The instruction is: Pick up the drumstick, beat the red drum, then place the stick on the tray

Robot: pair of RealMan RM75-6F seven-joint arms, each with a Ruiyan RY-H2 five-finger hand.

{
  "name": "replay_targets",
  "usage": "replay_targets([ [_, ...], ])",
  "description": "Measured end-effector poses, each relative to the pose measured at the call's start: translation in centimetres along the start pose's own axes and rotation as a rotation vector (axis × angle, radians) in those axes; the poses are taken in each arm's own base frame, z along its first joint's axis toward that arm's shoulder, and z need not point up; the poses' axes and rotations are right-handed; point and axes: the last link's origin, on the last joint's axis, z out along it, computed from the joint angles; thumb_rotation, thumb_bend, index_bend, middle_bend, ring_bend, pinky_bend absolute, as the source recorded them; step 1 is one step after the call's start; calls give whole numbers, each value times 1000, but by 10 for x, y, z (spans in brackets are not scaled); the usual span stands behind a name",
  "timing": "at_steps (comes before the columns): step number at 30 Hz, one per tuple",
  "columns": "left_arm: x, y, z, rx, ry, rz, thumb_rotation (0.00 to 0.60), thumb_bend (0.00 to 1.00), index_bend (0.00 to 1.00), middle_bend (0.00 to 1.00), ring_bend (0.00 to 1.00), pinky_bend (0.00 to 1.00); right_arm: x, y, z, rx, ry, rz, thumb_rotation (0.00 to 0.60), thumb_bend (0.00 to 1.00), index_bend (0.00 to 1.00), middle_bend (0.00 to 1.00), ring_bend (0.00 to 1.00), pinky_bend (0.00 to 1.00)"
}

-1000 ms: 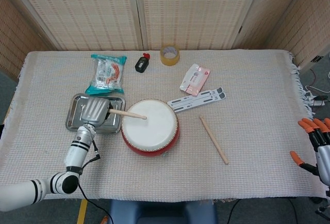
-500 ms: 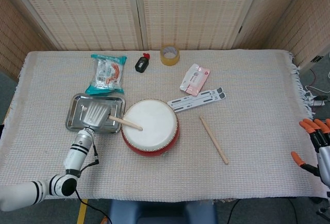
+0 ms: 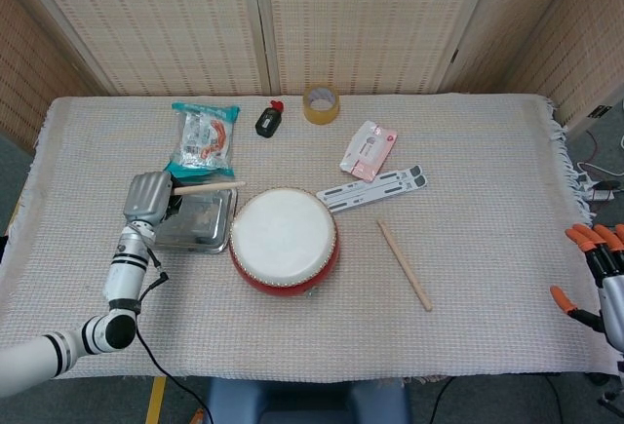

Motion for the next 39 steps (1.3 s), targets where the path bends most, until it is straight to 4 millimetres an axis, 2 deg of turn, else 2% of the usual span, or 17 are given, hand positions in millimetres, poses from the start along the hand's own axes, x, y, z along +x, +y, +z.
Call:
replay_targets([
  [6, -11, -33, 15, 35, 2, 108, 600, 586, 1000, 1000, 1000, 1000, -1, 1, 2, -8, -5, -5, 600, 224, 170, 138, 26, 18],
  [12, -29, -51, 25, 26, -27, 188, 600, 586, 1000, 1000, 999, 1000, -3, 2, 4, -16, -15, -9, 600, 224, 170, 137, 26, 18],
  [21, -54, -63, 41, 41, -104, 219, 600, 586, 999, 1000, 959, 1000, -4, 4, 8, -35, -23, -18, 600, 225, 170, 137, 26, 18],
  [29, -68, -58, 48, 35, -131, 213, 600, 578, 970, 988, 922, 1000, -6, 5, 11, -40, -29, -18, 600, 224, 170, 137, 26, 18],
  [32, -68, -55, 52, 31, -132, 211, 600, 574, 941, 917, 855, 1000, -5, 6, 10, -41, -27, -17, 600, 224, 170, 137, 25, 18],
  [35, -67, -51, 54, 26, -131, 205, 600, 571, 874, 796, 739, 991, -5, 6, 9, -43, -24, -17, 600, 224, 170, 137, 25, 18],
  [38, -66, -47, 55, 20, -127, 198, 600, 548, 733, 623, 585, 881, -4, 6, 8, -43, -20, -16, 600, 224, 170, 137, 25, 18],
  [39, -66, -46, 56, 18, -126, 200, 600, 533, 663, 547, 518, 810, -3, 6, 8, -43, -18, -15, 600, 224, 170, 137, 26, 18],
])
